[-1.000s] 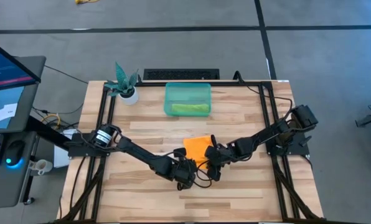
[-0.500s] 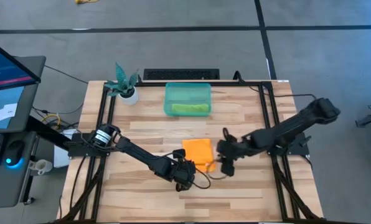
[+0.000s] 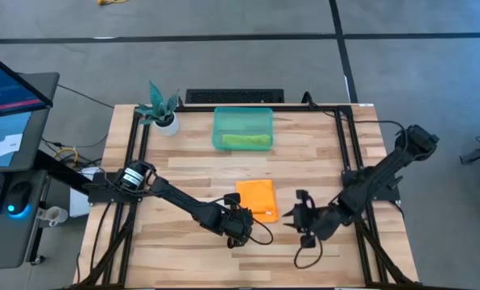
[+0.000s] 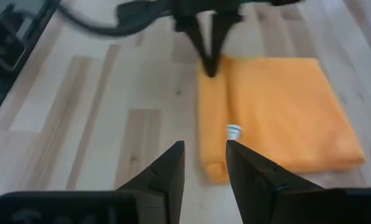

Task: Roll microfiber towels into tight, uniform cylinder then place into a basket
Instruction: Roll the orange towel

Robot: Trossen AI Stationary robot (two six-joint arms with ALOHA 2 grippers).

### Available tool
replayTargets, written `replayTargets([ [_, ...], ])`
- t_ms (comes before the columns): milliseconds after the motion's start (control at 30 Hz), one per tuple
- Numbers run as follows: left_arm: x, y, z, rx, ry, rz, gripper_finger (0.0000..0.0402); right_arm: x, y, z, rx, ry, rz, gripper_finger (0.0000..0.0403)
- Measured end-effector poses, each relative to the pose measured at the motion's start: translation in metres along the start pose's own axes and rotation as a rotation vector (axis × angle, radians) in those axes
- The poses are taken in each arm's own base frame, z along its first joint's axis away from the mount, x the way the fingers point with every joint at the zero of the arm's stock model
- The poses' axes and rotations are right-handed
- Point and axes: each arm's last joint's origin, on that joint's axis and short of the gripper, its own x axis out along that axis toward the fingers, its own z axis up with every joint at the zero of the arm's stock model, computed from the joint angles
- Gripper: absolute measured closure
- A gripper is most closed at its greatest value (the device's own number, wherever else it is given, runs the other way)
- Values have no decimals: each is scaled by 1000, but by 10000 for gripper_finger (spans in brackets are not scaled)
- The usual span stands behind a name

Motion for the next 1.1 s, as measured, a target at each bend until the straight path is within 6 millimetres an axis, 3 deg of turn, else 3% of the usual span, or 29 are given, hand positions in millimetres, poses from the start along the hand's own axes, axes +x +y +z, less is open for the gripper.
replayTargets([
  [133, 0, 0, 0, -1, -1, 0, 400, 15, 12, -1, -105, -20, 16, 257],
  [267, 0, 0, 0, -1, -1, 0, 400, 21, 20, 11, -224, -9, -14, 260],
  [500, 0, 0, 0, -1, -1, -1, 400, -2, 26, 42, -400, 126, -169, 280],
  [700, 0, 0, 0, -2, -1, -1, 400, 0, 21, 41, -369, 206, -76, 281],
  [867, 0, 0, 0, -2, -1, -1, 400, 16, 17, 38, -334, 263, -35, 262],
  [1100, 0, 0, 0, -3, -1, -2, 400, 53, 20, 27, -305, 304, -62, 212],
])
